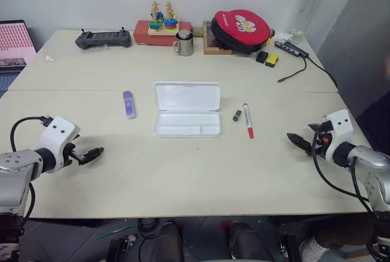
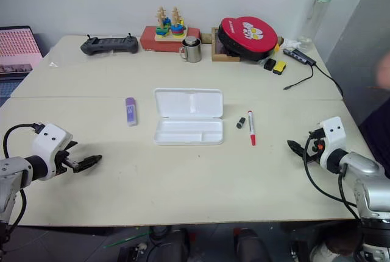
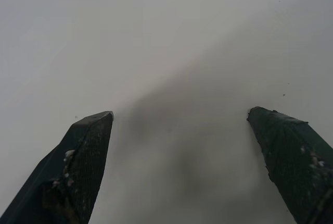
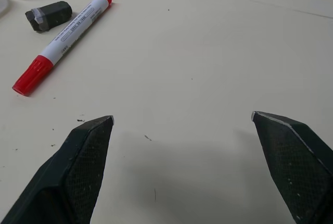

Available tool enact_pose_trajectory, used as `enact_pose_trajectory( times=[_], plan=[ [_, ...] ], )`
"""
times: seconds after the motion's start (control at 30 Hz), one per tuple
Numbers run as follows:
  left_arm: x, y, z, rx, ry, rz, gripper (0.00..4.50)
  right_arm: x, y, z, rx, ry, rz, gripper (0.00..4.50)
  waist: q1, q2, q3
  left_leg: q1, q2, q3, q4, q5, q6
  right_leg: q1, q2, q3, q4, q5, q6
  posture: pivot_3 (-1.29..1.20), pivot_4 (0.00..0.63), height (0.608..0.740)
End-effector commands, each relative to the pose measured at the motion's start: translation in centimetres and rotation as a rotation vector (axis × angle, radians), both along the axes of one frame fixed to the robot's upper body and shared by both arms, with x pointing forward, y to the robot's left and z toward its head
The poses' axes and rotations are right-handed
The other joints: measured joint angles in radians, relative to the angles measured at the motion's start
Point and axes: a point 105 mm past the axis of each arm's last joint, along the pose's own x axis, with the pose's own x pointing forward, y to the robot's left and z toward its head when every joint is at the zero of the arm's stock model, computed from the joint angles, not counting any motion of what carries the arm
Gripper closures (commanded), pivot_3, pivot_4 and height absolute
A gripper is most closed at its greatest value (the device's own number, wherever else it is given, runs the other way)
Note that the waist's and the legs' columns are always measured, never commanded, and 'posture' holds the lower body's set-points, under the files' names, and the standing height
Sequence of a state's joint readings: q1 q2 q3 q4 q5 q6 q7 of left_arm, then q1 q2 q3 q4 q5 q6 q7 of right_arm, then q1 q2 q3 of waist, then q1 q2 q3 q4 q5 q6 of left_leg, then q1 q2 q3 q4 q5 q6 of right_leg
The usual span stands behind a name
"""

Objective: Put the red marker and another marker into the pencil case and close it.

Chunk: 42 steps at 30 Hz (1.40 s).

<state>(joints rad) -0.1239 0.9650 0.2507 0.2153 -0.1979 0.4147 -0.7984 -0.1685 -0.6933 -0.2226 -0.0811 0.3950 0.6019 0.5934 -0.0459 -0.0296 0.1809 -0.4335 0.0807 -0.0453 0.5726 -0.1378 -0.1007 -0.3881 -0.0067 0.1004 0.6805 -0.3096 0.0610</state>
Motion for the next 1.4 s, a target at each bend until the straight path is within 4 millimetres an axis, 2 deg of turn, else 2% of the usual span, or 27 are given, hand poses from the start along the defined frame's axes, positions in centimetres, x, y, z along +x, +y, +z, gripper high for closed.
enact_pose_trajectory(
  times=[0.03, 0.1, 0.23, 0.33, 0.4, 0.53, 0.77, 1.07, 1.27, 1.3, 1.33, 1.37, 1.4],
  plan=[
    [0.4, -0.5, 1.1, -0.012, -0.036, -0.020, 0.00, 0.1, -0.4, 1.3, -0.005, -0.043, -0.009, 0.02, 0.000, 0.000, 0.000, 0.000, 0.000, 0.000, 0.000, 0.000, 0.000, 0.000, 0.000, 0.000, 0.000, 0.000, 0.000, 0.00, 0.150, 0.740],
    [0.4, -1.1, 1.2, -0.028, -0.042, -0.047, 0.00, 0.0, -0.2, 1.3, -0.003, -0.044, -0.004, 0.02, 0.000, 0.000, 0.000, 0.000, 0.000, 0.000, 0.000, 0.000, 0.000, 0.000, 0.000, 0.000, 0.000, 0.000, 0.000, 0.00, 0.150, 0.740],
    [0.0, -0.3, 0.5, -0.015, -0.024, -0.010, 0.00, -0.2, -0.3, 1.3, 0.002, -0.046, -0.007, 0.02, -0.002, 0.000, 0.000, 0.000, 0.000, 0.000, 0.000, 0.000, 0.000, 0.000, 0.000, 0.000, 0.000, 0.000, 0.000, 0.00, 0.150, 0.740],
    [0.1, -0.9, 0.1, -0.017, -0.010, -0.035, 0.00, -0.1, -0.1, 1.2, 0.007, -0.042, -0.006, 0.02, -0.003, 0.000, 0.000, 0.000, 0.000, 0.000, 0.000, 0.000, 0.000, 0.000, 0.000, 0.000, 0.000, 0.001, 0.001, 0.00, 0.150, 0.740],
    [0.2, -1.2, 0.3, -0.023, -0.013, -0.048, 0.00, -0.1, 0.0, 1.3, 0.008, -0.043, 0.000, 0.02, -0.003, 0.000, 0.000, 0.000, 0.000, 0.000, 0.000, 0.000, 0.000, 0.000, 0.000, 0.000, 0.000, 0.001, 0.001, 0.00, 0.150, 0.740],
    [0.0, -0.3, 0.2, -0.018, -0.014, -0.020, 0.00, -0.1, -0.1, 1.2, 0.013, -0.044, -0.009, 0.02, -0.003, 0.000, 0.000, 0.000, 0.000, 0.000, 0.000, 0.000, 0.000, 0.000, 0.000, 0.000, 0.000, 0.001, 0.001, 0.00, 0.150, 0.740],
    [0.0, 0.1, 0.3, -0.020, -0.020, -0.022, 0.00, 0.1, 0.1, 1.2, 0.009, -0.046, 0.008, 0.02, -0.004, 0.000, 0.000, 0.000, 0.000, 0.000, 0.000, 0.000, 0.000, 0.000, 0.000, 0.000, 0.000, 0.001, 0.001, 0.00, 0.150, 0.740],
    [0.5, -0.5, 0.7, -0.077, -0.048, -0.043, 0.00, 0.1, 0.3, 1.5, 0.012, -0.053, 0.024, 0.02, -0.004, 0.000, 0.000, 0.000, 0.000, 0.000, 0.000, 0.000, 0.000, 0.000, 0.000, 0.000, 0.000, 0.001, 0.001, 0.00, 0.150, 0.740],
    [0.5, -3.1, 3.5, -0.255, -0.139, -0.150, 0.00, -0.3, 4.4, 4.3, 0.070, -0.114, 0.246, 0.02, -0.006, 0.000, 0.000, 0.000, 0.000, 0.000, 0.001, 0.000, 0.000, 0.000, 0.000, 0.000, 0.001, 0.002, 0.004, 0.00, 0.150, 0.740],
    [-0.2, -5.9, 4.1, -0.335, -0.127, -0.277, 0.00, 0.0, 7.4, 4.6, 0.035, -0.098, 0.397, 0.02, -0.006, 0.000, 0.000, 0.000, 0.000, 0.000, 0.001, 0.000, 0.000, 0.000, 0.000, 0.000, 0.001, 0.002, 0.004, 0.00, 0.150, 0.740],
    [-0.9, -7.9, 4.4, -0.389, -0.112, -0.372, 0.00, 0.1, 9.4, 4.8, 0.000, -0.082, 0.503, 0.02, -0.013, 0.000, 0.001, 0.000, 0.000, 0.000, 0.001, 0.000, 0.000, 0.000, 0.000, 0.000, 0.001, 0.002, 0.004, 0.00, 0.150, 0.740],
    [-1.2, -9.4, 4.9, -0.425, -0.122, -0.437, 0.00, 0.3, 11.4, 4.8, -0.024, -0.056, 0.596, 0.02, -0.017, 0.001, 0.001, 0.000, 0.001, 0.001, 0.001, 0.000, 0.000, 0.000, 0.000, 0.000, 0.001, 0.003, 0.004, 0.00, 0.150, 0.740],
    [-1.3, -10.3, 5.1, -0.443, -0.129, -0.467, 0.00, 0.5, 12.5, 4.8, -0.041, -0.037, 0.646, 0.02, -0.022, 0.001, 0.001, 0.000, 0.001, 0.001, 0.002, 0.000, 0.000, 0.000, 0.000, 0.001, 0.001, 0.003, 0.004, 0.00, 0.150, 0.740]
  ],
)
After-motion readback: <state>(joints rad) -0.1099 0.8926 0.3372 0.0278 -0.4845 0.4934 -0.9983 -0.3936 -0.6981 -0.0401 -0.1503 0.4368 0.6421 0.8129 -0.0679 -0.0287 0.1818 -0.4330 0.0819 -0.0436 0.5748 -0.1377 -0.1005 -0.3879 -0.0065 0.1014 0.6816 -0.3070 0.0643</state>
